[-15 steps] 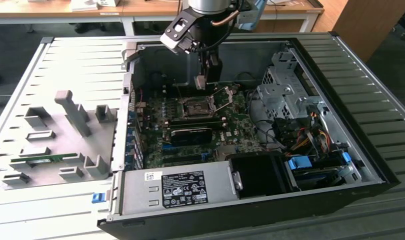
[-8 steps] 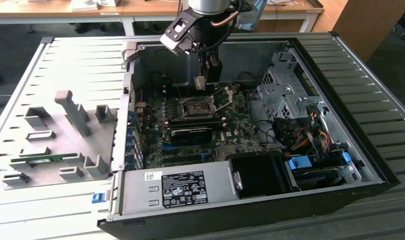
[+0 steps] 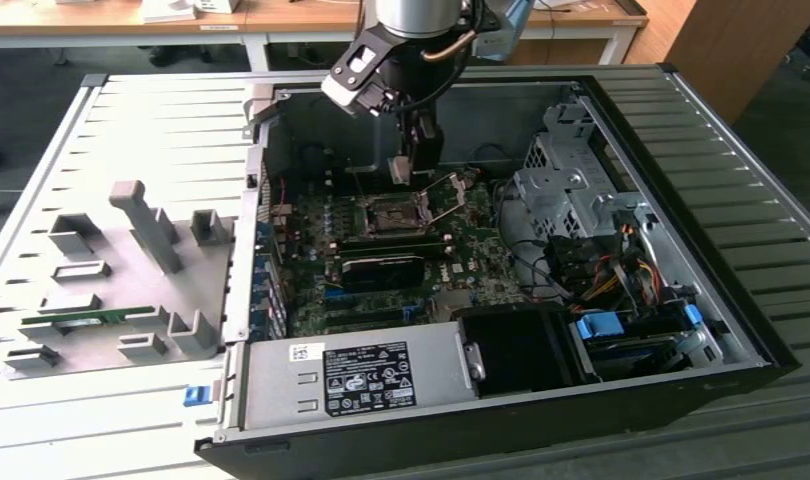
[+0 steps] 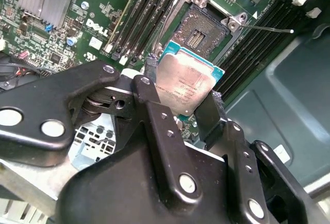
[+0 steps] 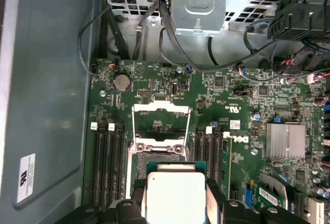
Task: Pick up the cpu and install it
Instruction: 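Place the cpu into insertion slot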
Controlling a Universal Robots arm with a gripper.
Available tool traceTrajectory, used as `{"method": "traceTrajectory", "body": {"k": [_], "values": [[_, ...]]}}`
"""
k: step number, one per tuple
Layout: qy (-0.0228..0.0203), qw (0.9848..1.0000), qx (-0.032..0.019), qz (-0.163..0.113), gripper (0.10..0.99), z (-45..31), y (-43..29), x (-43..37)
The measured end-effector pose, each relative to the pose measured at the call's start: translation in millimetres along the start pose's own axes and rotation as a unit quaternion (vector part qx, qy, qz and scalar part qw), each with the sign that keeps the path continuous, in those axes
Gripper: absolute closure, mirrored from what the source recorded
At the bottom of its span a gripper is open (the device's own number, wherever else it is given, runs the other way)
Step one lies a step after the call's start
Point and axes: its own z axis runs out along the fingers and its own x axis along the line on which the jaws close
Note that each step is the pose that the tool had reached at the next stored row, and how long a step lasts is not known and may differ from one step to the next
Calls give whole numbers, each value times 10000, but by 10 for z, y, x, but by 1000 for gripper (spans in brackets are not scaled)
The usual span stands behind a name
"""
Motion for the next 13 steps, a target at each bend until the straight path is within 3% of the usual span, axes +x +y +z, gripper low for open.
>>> {"method": "traceTrajectory", "body": {"k": [6, 13], "values": [[0, 10000, 0, 0, 545, 82, -4, 5], [0, 10000, 0, 0, 545, 128, -6, 6]]}}
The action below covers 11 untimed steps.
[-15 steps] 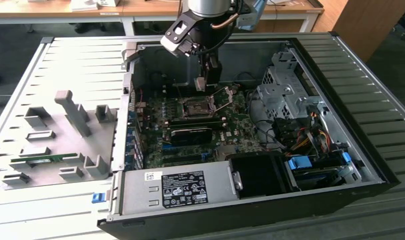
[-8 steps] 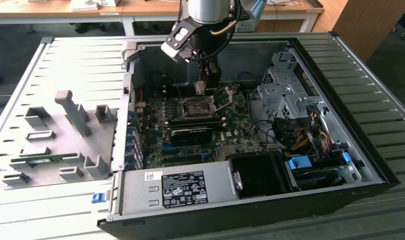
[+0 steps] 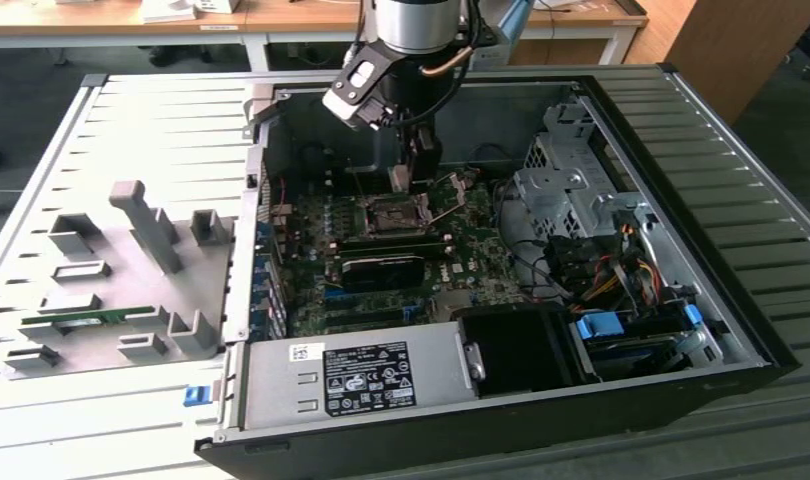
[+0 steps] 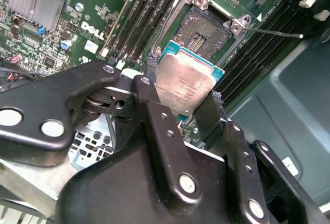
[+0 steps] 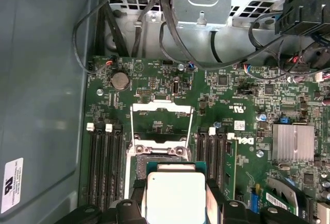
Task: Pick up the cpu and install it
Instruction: 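Place the cpu into insertion slot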
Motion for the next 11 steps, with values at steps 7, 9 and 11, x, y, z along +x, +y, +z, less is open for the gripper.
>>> {"method": "traceTrajectory", "body": {"k": [7, 9, 11], "values": [[0, 10000, 0, 0, 545, 39, -2, 1], [0, 10000, 0, 0, 545, 49, -2, 1], [-1, 10000, 0, 0, 545, 59, -3, 1]]}}
